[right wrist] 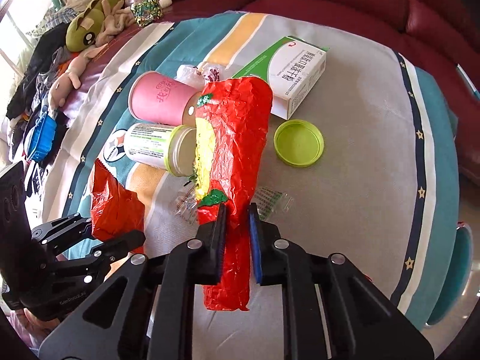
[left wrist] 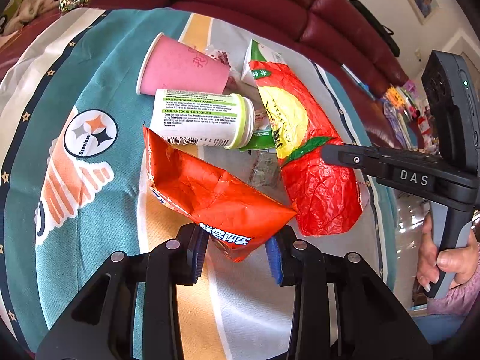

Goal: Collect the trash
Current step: 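Carry the Ovaltine wrapper and red bag over the teal bucket with both tools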

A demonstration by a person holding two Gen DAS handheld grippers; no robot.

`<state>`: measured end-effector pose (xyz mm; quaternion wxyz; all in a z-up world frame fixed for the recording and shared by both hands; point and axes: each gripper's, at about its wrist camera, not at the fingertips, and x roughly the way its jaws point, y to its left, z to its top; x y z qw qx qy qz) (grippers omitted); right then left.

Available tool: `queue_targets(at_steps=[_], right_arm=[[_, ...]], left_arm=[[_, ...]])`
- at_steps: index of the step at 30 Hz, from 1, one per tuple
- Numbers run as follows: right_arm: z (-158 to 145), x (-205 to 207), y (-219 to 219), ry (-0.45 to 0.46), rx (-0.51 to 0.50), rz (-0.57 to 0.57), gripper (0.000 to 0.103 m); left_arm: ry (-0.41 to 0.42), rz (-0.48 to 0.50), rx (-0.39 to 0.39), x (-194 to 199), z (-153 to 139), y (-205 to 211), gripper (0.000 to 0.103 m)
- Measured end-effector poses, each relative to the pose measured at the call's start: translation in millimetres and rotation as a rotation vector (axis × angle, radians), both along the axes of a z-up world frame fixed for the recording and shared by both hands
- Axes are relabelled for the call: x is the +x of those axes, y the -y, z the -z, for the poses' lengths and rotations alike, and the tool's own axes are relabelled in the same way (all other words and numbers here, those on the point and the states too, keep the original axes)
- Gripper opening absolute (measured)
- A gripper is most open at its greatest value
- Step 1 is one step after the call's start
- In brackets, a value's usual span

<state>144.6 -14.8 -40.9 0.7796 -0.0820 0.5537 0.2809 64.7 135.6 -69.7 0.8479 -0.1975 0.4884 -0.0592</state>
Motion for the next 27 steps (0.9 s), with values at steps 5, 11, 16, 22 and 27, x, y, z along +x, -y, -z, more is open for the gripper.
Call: queue_targets(at_steps=[5, 11, 16, 22, 27], right_arm=[[-20, -7, 17, -0.006, 0.069, 0.013, 0.012], [-46, -5, 56, 0.043, 0.117, 0.096, 0.012], [-52, 2, 113, 0.051, 0.148, 0.214, 0.012], [-59, 3, 193, 0.074, 0.191, 0.361, 0.012], [-59, -2, 265, 0.092, 0.210, 0.486, 0.012]], left_arm=[[0.033, 0.003, 0.016, -1, -17, 5, 0.035], [0.056, 0.057, 0.029, 8, -34, 25, 0.035], [0.078, 0.155, 0.031, 29, -48, 65, 0.035], [0.105, 0.298, 0.052, 55, -60, 136, 0.035], [0.117, 0.435, 0.064, 79, -65, 211, 0.035]])
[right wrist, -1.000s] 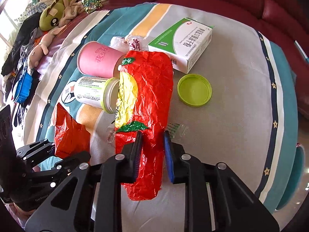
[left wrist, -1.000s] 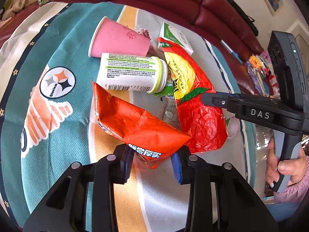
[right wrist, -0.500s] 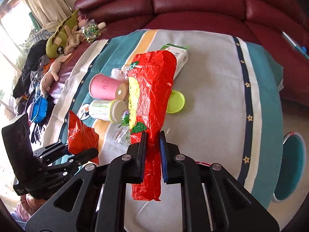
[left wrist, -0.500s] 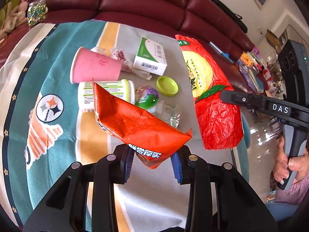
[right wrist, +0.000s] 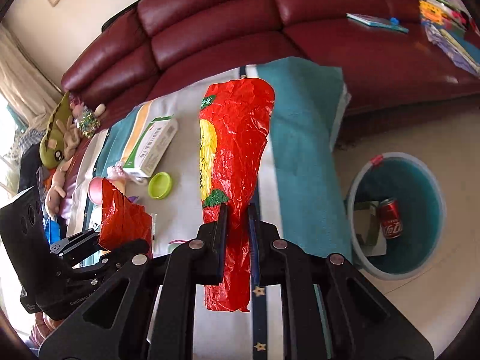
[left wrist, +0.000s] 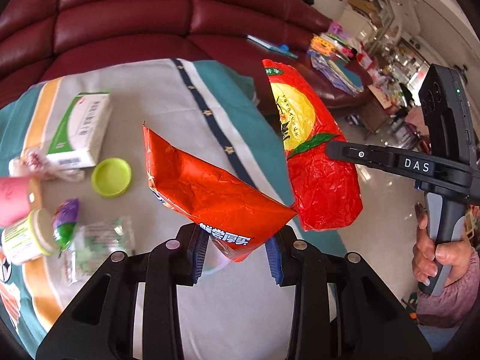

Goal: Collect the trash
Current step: 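Carry the Ovaltine wrapper and red bag over the teal bucket with both tools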

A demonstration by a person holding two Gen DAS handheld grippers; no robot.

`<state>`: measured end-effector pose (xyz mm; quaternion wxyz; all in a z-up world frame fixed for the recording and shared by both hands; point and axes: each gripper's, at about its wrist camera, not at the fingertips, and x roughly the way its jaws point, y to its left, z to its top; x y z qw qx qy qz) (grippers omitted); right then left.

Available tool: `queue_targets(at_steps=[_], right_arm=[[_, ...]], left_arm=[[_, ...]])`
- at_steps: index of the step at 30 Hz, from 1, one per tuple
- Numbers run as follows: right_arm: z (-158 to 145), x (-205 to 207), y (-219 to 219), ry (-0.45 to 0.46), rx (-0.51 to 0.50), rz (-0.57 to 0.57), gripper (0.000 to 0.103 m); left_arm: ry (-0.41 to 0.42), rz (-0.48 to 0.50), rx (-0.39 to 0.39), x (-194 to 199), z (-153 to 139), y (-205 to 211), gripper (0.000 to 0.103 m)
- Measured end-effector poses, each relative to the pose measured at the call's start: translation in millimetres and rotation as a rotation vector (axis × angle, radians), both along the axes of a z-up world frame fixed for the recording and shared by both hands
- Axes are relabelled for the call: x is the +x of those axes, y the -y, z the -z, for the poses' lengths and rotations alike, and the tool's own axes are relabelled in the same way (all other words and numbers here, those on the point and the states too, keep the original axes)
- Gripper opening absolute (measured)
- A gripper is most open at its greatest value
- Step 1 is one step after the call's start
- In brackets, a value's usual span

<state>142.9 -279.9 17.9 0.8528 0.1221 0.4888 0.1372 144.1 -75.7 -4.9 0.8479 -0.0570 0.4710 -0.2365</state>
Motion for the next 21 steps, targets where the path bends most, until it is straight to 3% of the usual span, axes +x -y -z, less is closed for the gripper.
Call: queue_targets(at_steps=[12, 21], right_arm=[[26, -23, 178, -0.018, 0.027, 0.328, 0.013], [75, -11, 228, -0.108, 0.011, 0.383, 0.013]], left_arm=[[-0.033, 0.301, 0.063, 26, 24, 176, 0.035], [-0.111, 0.363, 0.091, 52, 61, 245, 0.035]])
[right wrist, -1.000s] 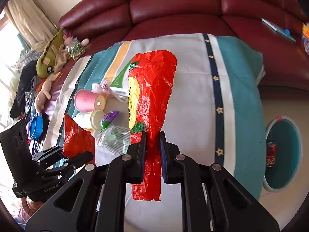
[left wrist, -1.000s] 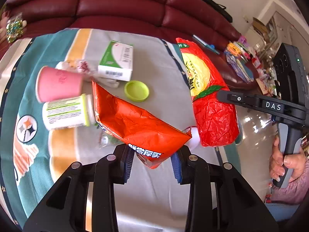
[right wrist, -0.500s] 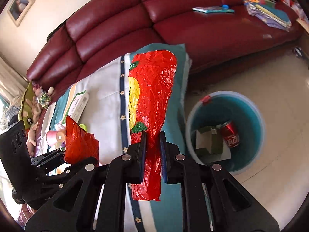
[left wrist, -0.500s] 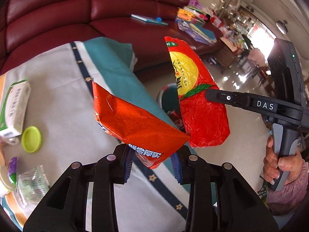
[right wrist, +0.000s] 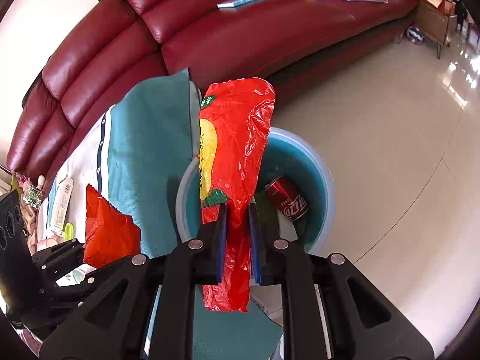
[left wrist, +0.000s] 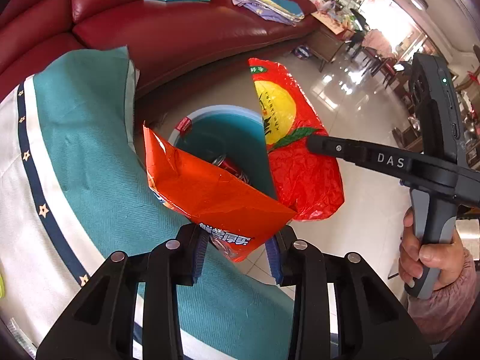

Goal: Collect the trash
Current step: 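Carry the Ovaltine wrapper and red bag over the teal bucket with both tools, then open the right tool to drop the red bag while the left tool drops the wrapper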

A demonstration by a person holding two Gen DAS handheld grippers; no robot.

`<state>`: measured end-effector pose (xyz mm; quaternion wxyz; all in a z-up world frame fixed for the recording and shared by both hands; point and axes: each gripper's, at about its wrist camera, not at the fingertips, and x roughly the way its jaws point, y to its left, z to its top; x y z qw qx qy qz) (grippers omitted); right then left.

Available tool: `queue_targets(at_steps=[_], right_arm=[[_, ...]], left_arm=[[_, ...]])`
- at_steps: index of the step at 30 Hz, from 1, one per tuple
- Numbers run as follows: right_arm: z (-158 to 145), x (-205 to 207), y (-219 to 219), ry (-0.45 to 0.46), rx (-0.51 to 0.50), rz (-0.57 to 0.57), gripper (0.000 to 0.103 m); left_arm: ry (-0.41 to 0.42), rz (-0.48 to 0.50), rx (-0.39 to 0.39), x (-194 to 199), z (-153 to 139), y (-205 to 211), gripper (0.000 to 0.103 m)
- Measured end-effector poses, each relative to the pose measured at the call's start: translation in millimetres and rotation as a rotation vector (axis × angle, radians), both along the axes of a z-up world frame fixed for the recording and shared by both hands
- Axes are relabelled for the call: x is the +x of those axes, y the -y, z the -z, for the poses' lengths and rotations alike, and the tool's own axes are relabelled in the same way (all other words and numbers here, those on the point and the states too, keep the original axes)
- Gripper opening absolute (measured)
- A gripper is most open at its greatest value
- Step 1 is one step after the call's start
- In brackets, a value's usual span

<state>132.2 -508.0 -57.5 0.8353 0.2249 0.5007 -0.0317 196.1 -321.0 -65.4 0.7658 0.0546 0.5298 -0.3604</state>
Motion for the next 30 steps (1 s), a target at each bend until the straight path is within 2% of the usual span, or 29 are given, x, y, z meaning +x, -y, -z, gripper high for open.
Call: queue_targets(at_steps=[4, 9, 10, 11, 13, 16, 24, 26, 28, 30], right_arm=[[26, 11, 2, -0.054, 0.022, -0.011, 0.014], [48, 19, 7, -0.090, 0.050, -0.009, 0.026], [50, 19, 8, -0.089, 0.058, -0.003, 0.031], [51, 19, 10, -0.088, 0.065, 0.006, 0.044], [49, 17, 13, -0.072, 0.074, 0.032, 0.063], [45, 17, 19, -0.056, 0.074, 0.060, 0.074], [34, 9, 35, -0.057, 0.081, 0.129, 0.082], [31, 7, 39, -0.057, 0.079, 0.139, 0.084], [28, 5, 41, -0.055, 0.077, 0.148, 0.084], [26, 3, 43, -0.054, 0.079, 0.157, 0.084]], left_arm=[[-0.023, 0.007, 0.012, 8, 13, 11, 0.035], [-0.048, 0.014, 0.028, 20, 27, 19, 0.035], [-0.051, 0.015, 0.032, 22, 29, 22, 0.035], [-0.055, 0.016, 0.034, 24, 31, 24, 0.035], [-0.062, 0.014, 0.036, 24, 34, 24, 0.035], [-0.067, 0.014, 0.038, 27, 37, 27, 0.035], [-0.071, 0.046, 0.047, 24, 40, 43, 0.036], [-0.067, 0.052, 0.058, 25, 41, 49, 0.043], [-0.051, 0.053, 0.066, 23, 40, 52, 0.062], [-0.041, 0.047, 0.076, 23, 39, 54, 0.074]])
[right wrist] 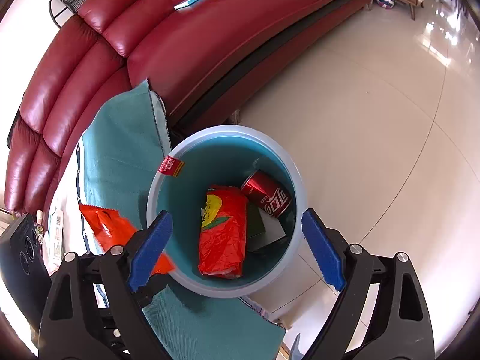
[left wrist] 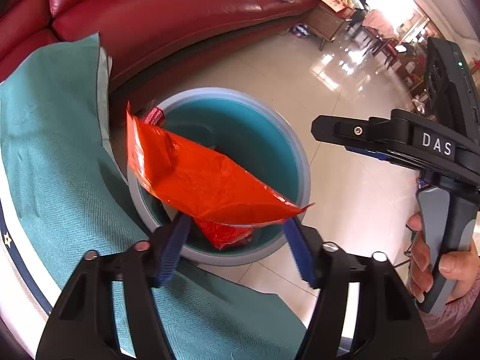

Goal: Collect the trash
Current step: 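Open the right tool to drop the red bag while the left tool drops the wrapper, then move the left tool to the purple egg while the right tool approaches the white egg shell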

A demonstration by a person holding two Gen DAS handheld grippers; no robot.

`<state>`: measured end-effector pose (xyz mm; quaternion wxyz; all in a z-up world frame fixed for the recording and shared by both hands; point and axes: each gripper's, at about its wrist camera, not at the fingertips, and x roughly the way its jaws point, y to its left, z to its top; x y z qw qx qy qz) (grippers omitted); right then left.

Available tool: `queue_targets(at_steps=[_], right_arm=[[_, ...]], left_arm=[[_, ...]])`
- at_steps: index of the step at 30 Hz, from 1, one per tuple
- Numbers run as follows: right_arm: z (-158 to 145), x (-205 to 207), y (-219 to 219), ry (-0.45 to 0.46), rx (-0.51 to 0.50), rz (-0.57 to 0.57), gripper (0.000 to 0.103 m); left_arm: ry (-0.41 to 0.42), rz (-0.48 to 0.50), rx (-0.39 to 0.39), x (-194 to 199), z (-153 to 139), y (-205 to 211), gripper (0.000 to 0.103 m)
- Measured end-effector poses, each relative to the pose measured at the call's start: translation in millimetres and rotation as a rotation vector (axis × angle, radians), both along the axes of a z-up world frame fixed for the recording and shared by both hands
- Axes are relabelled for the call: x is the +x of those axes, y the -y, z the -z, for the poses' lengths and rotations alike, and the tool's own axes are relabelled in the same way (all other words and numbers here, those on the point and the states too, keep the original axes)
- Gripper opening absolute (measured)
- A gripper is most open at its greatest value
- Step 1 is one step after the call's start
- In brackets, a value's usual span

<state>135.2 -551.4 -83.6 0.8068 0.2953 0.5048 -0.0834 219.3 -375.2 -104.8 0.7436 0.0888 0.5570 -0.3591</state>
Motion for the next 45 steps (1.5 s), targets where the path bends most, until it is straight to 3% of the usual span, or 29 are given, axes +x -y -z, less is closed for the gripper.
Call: queue_targets(at_steps=[1, 4, 17, 28, 45], right_arm=[[-1, -1, 1, 0.000, -0.001, 0.002, 0.084], [-2, -3, 1, -0.007, -0.003, 0.004, 0.084], [-6, -7, -16, -0.055, -0.012, -0.022, 0.087], [-25, -18, -46, -0.053, -0.045, -0.058, 0.087], [-54, -13, -162, -0.031, -0.082, -0.227, 0.087]], left_arm=[[0.002, -0.007, 0.003, 0, -1, -1, 0.082], [0.018, -0.033, 0.008, 1, -3, -7, 0.093], [0.008, -0.079, 0.000, -6, -13, -36, 0.097], [0.055, -0.104, -0.032, -27, -38, -69, 0.098], [0.080, -0.304, -0.084, -62, -61, -207, 0.099]])
